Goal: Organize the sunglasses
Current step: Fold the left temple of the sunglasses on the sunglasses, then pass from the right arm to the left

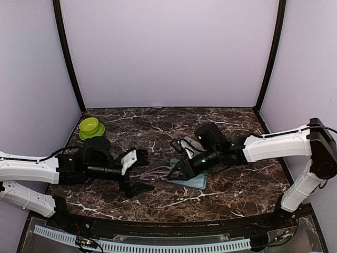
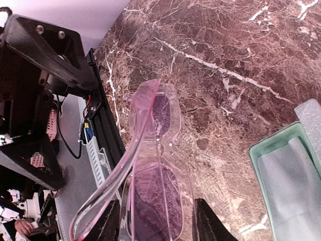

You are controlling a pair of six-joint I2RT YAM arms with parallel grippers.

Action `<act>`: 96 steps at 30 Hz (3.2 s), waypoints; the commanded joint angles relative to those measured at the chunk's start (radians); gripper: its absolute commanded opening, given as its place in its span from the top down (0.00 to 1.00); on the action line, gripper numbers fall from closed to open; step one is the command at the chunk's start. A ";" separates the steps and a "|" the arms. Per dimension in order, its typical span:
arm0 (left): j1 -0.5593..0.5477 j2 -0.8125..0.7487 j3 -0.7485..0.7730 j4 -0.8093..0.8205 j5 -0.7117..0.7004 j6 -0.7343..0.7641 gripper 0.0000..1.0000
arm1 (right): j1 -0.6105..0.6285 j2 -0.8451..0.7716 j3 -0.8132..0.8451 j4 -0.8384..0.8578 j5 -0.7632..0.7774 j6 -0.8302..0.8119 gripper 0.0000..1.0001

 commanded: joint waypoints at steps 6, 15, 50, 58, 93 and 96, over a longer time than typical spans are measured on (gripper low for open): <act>-0.011 0.035 0.014 -0.043 -0.004 -0.010 0.01 | 0.005 -0.086 -0.009 -0.019 0.021 -0.142 0.79; 0.068 0.025 0.034 -0.074 0.201 -0.137 0.01 | 0.021 -0.106 0.002 -0.114 0.040 -0.210 0.77; -0.153 0.312 0.176 -0.124 -0.436 0.303 0.17 | -0.018 0.092 -0.039 0.200 -0.259 0.305 0.78; -0.175 0.338 0.193 -0.147 -0.479 0.292 0.35 | -0.018 0.096 -0.057 0.216 -0.255 0.310 0.78; -0.175 0.308 0.127 -0.111 -0.524 0.223 0.58 | -0.019 0.096 -0.056 0.184 -0.238 0.288 0.55; -0.175 0.308 0.114 -0.095 -0.534 0.219 0.58 | -0.020 0.090 -0.062 0.191 -0.242 0.289 0.52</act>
